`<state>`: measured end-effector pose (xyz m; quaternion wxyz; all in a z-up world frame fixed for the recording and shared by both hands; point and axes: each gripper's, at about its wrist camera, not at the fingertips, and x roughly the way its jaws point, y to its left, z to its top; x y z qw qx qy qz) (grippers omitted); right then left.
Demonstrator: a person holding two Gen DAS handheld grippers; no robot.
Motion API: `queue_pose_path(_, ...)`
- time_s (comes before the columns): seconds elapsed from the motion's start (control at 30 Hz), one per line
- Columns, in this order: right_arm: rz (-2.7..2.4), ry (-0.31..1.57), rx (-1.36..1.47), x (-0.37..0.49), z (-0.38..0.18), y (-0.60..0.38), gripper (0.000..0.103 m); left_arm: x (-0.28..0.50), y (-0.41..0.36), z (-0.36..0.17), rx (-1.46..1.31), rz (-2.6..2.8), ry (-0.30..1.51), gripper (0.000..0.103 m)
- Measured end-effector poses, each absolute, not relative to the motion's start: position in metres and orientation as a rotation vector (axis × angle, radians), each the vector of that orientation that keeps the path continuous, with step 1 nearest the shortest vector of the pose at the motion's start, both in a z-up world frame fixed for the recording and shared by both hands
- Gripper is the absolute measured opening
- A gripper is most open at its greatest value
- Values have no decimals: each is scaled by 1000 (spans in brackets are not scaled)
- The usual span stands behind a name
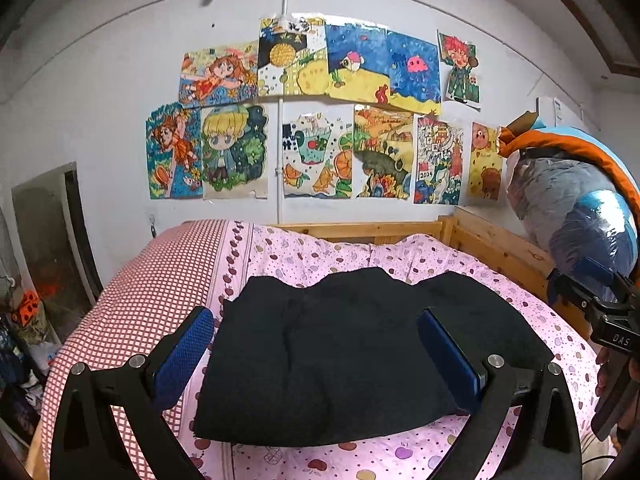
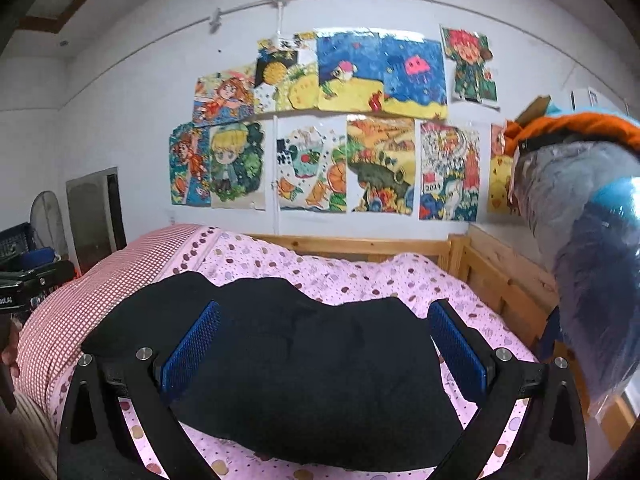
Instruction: Fold large clothes
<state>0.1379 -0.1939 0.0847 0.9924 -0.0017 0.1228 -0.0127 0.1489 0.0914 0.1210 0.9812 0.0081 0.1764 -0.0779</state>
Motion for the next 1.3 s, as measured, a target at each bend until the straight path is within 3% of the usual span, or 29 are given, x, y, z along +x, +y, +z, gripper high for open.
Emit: queue_pose_path(1.3, -60, 280, -10, 50, 61, -161, 101, 47, 102, 94, -5, -148, 317, 103)
